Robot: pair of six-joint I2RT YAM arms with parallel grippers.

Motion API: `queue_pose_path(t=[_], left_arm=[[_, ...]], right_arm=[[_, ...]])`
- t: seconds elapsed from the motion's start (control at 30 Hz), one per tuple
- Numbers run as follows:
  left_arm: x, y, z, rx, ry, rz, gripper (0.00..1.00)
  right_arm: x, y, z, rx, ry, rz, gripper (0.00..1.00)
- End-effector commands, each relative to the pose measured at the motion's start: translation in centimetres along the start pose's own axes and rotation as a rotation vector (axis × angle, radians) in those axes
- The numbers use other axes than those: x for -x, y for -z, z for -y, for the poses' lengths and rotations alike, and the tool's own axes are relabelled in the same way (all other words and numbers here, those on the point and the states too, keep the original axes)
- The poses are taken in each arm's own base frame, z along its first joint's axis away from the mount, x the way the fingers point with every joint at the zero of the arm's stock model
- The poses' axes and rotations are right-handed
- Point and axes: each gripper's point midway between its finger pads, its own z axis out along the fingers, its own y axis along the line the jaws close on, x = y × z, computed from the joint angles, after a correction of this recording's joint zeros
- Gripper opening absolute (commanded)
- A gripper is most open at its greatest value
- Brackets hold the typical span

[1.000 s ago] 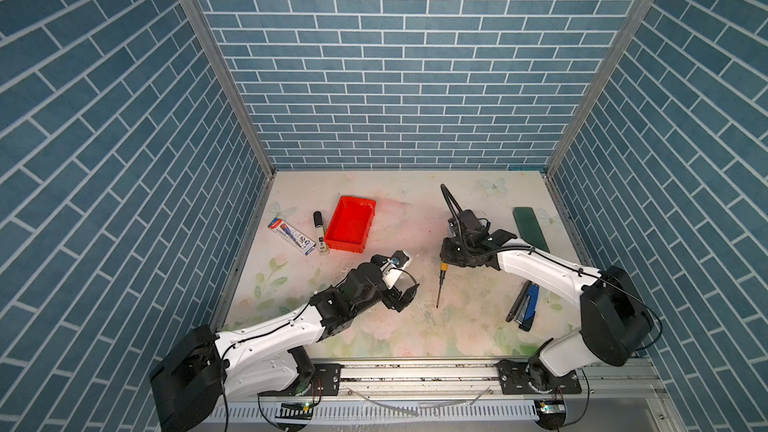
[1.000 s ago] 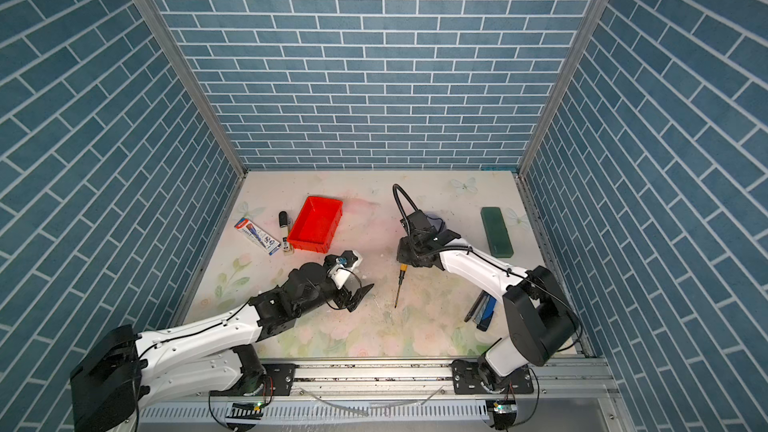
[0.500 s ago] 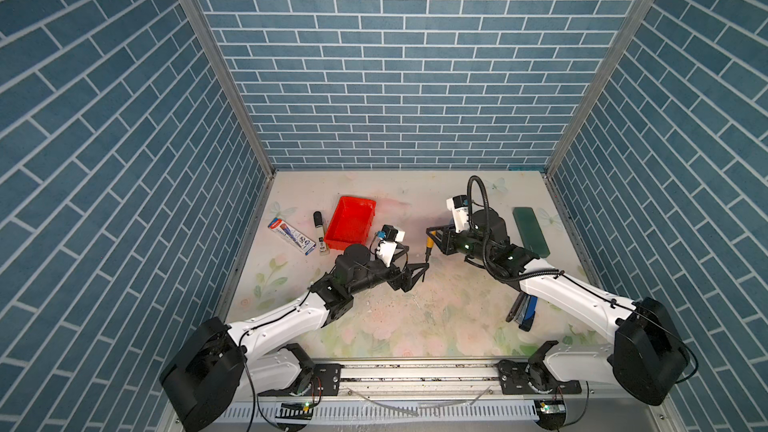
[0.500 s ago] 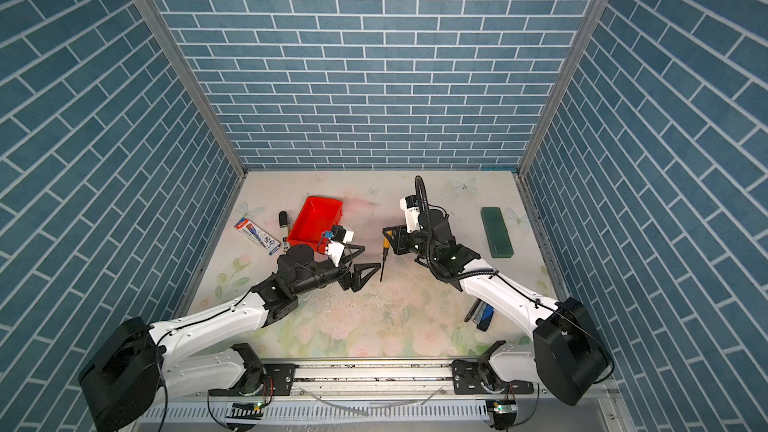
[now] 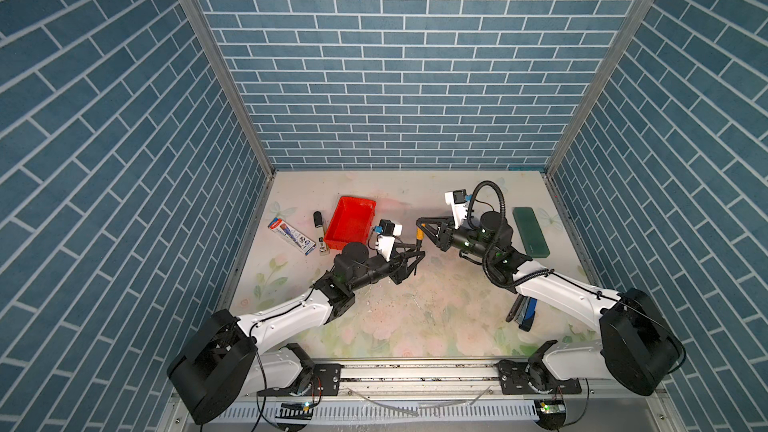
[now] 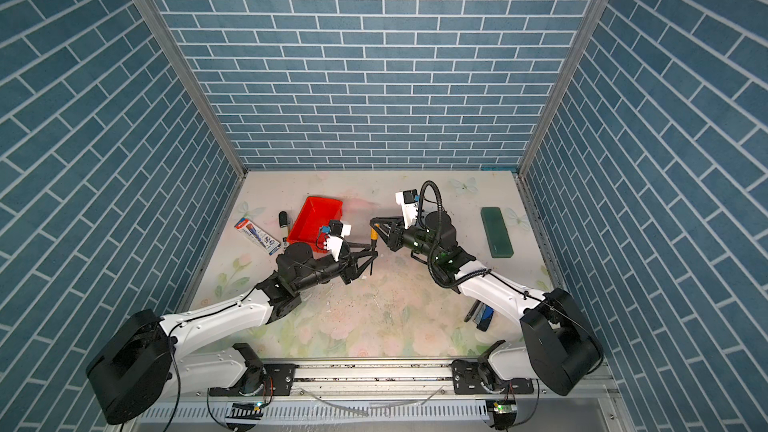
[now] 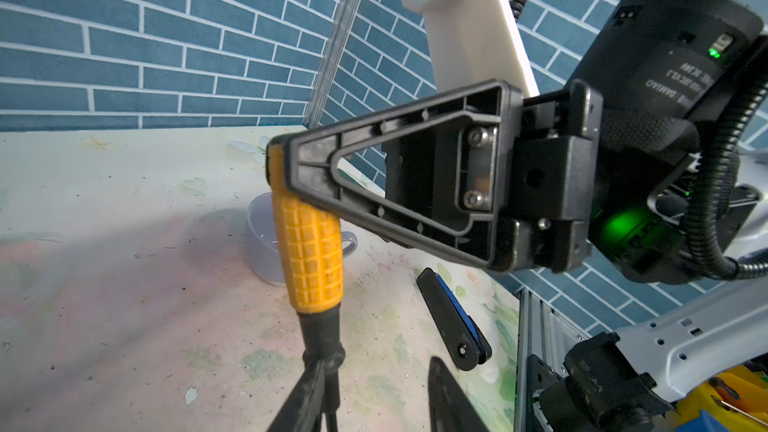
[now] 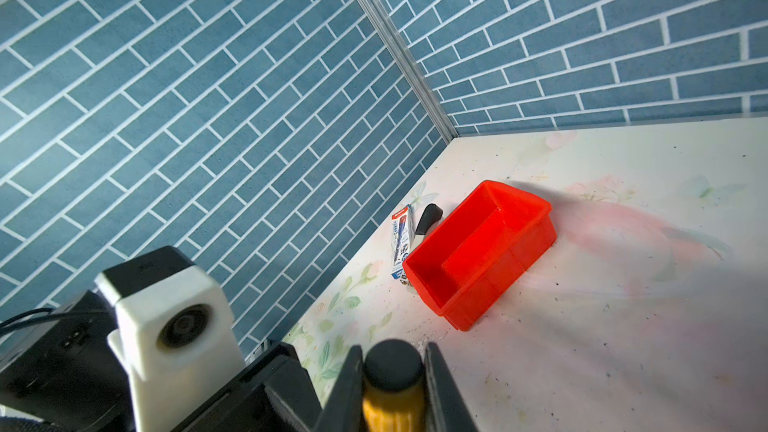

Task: Put the screwdriver in the bin
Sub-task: 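Close the left gripper on the screwdriver shaft below the right gripper, then carry the screwdriver over the red bin with the left gripper while the right withdraws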

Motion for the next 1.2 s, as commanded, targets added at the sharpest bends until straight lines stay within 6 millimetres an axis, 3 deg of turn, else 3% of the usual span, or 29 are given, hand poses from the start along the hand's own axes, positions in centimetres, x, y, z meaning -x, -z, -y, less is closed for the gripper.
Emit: queue_pose_path(t=[0.0, 0.13, 0.2, 0.7, 0.87, 1.03, 1.1, 1.17], left_arm=[[0.0, 0.2, -0.5, 0.019, -0.003, 0.014, 0.47], [-0.5, 0.8, -1.8, 0.076, -0.007, 0.013, 0.62], [-0.7, 1.0, -2.2, 0.088, -0.006, 0.005, 0.62], [-0.4, 1.2, -1.7, 0.074, -0.024, 0.003, 0.15], [-0.2, 1.2, -1.6, 0.071, -0.036, 0.007, 0.03], [-0.1, 1.4, -1.7, 0.080, -0.040, 0.009, 0.00], [0.1, 1.5, -2.0, 0.095, -0.040, 0.014, 0.00], [0.1, 1.7, -2.3, 0.117, -0.036, 0.016, 0.00]], right_arm=[[0.0, 0.1, -2.0, 0.100, -0.028, 0.007, 0.00], [-0.1, 0.5, -2.4, 0.110, -0.028, 0.001, 0.00], [-0.1, 0.7, -2.7, 0.119, -0.029, -0.004, 0.00], [-0.6, 0.3, -2.4, 0.121, -0.039, -0.018, 0.00], [-0.7, 0.2, -2.2, 0.119, -0.042, -0.021, 0.00], [-0.5, 0.3, -2.2, 0.111, -0.039, -0.014, 0.00], [-0.5, 0.4, -2.1, 0.104, -0.039, -0.010, 0.22], [-0.4, 0.5, -2.1, 0.101, -0.035, -0.006, 0.61]])
